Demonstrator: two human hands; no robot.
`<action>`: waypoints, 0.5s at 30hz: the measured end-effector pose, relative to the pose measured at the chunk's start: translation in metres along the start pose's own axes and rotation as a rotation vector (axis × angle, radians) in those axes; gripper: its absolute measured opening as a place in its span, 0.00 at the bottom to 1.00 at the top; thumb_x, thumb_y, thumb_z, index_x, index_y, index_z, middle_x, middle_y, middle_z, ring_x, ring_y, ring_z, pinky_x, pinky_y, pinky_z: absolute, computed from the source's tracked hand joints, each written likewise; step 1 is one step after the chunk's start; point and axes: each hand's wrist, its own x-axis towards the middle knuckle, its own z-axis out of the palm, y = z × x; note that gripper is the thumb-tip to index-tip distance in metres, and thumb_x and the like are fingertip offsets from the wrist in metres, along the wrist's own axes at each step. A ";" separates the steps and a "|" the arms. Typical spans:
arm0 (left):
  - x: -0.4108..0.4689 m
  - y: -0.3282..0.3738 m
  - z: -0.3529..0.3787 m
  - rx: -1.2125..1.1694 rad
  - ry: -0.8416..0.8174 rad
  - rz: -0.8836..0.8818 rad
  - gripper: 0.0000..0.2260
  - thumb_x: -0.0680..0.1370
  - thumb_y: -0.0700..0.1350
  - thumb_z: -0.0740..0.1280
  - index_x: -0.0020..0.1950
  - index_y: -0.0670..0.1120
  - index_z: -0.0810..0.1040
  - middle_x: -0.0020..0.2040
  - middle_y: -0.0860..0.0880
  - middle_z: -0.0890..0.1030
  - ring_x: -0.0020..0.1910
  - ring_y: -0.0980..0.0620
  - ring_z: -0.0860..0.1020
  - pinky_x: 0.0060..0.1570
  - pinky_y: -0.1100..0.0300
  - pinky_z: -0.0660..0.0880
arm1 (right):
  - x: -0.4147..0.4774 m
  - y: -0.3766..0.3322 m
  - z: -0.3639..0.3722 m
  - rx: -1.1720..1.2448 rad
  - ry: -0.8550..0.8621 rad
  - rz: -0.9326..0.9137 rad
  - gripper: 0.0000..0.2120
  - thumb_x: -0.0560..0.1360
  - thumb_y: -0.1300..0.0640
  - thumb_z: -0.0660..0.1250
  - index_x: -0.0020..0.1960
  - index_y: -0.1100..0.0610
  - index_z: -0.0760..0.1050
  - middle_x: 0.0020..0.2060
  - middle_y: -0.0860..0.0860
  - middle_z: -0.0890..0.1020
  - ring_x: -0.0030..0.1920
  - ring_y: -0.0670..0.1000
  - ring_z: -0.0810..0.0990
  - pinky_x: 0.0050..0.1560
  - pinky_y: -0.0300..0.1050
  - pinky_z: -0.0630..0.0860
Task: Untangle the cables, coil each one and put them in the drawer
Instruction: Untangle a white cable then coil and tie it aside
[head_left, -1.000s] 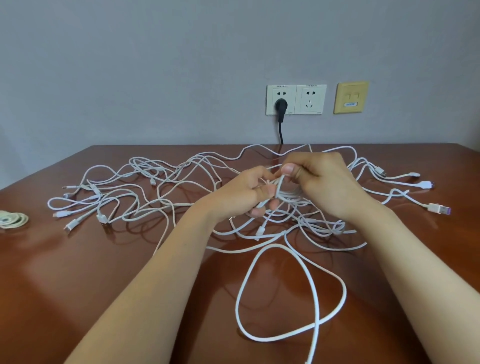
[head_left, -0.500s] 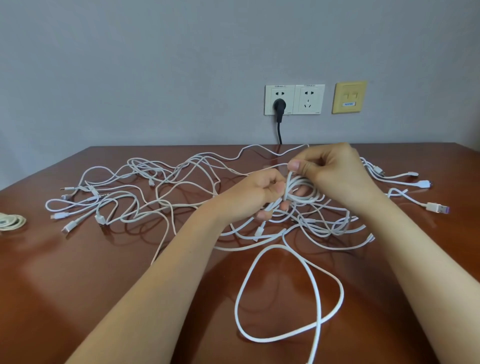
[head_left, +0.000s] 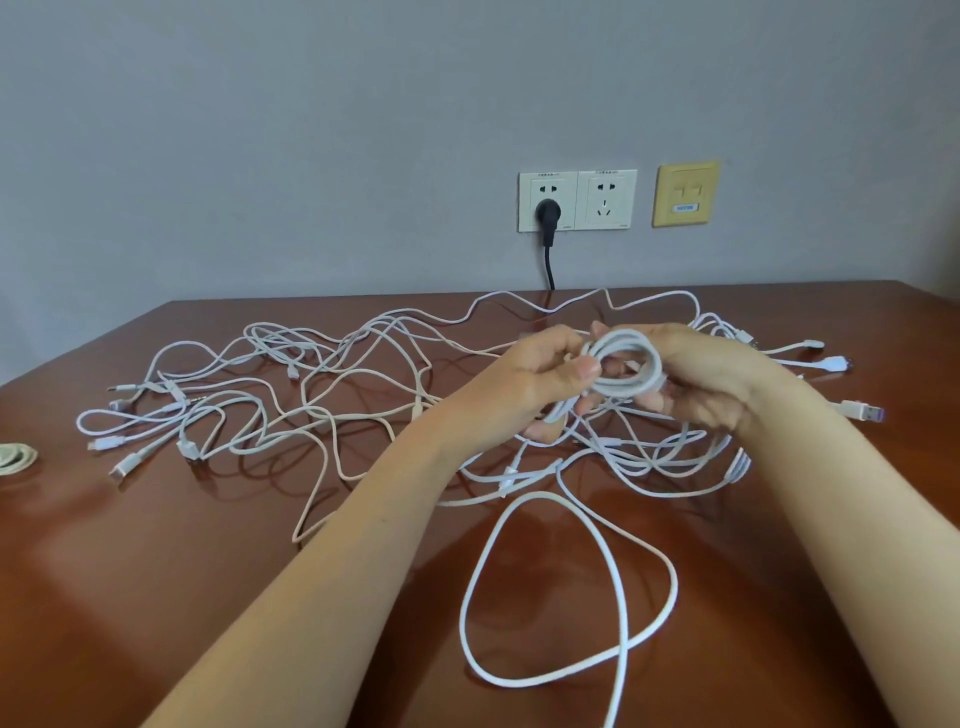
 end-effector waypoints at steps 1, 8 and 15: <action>0.000 0.001 0.000 -0.019 0.012 0.013 0.04 0.81 0.37 0.54 0.46 0.42 0.65 0.32 0.45 0.69 0.18 0.61 0.63 0.19 0.70 0.59 | 0.002 0.002 0.000 0.008 -0.003 0.009 0.17 0.75 0.63 0.62 0.32 0.53 0.81 0.27 0.49 0.80 0.25 0.43 0.77 0.20 0.29 0.69; 0.001 -0.001 -0.013 -0.198 0.210 0.115 0.10 0.81 0.38 0.53 0.56 0.45 0.72 0.32 0.46 0.70 0.17 0.59 0.63 0.19 0.68 0.56 | 0.006 0.010 0.020 -0.105 -0.018 -0.181 0.11 0.76 0.60 0.64 0.36 0.56 0.79 0.27 0.46 0.78 0.24 0.40 0.71 0.26 0.29 0.71; 0.005 0.002 -0.016 -0.230 0.389 0.080 0.11 0.82 0.41 0.53 0.47 0.46 0.74 0.34 0.46 0.69 0.16 0.59 0.61 0.19 0.71 0.56 | 0.005 0.011 0.044 -0.124 0.251 -0.437 0.06 0.73 0.67 0.67 0.40 0.60 0.74 0.27 0.55 0.80 0.24 0.46 0.75 0.27 0.40 0.77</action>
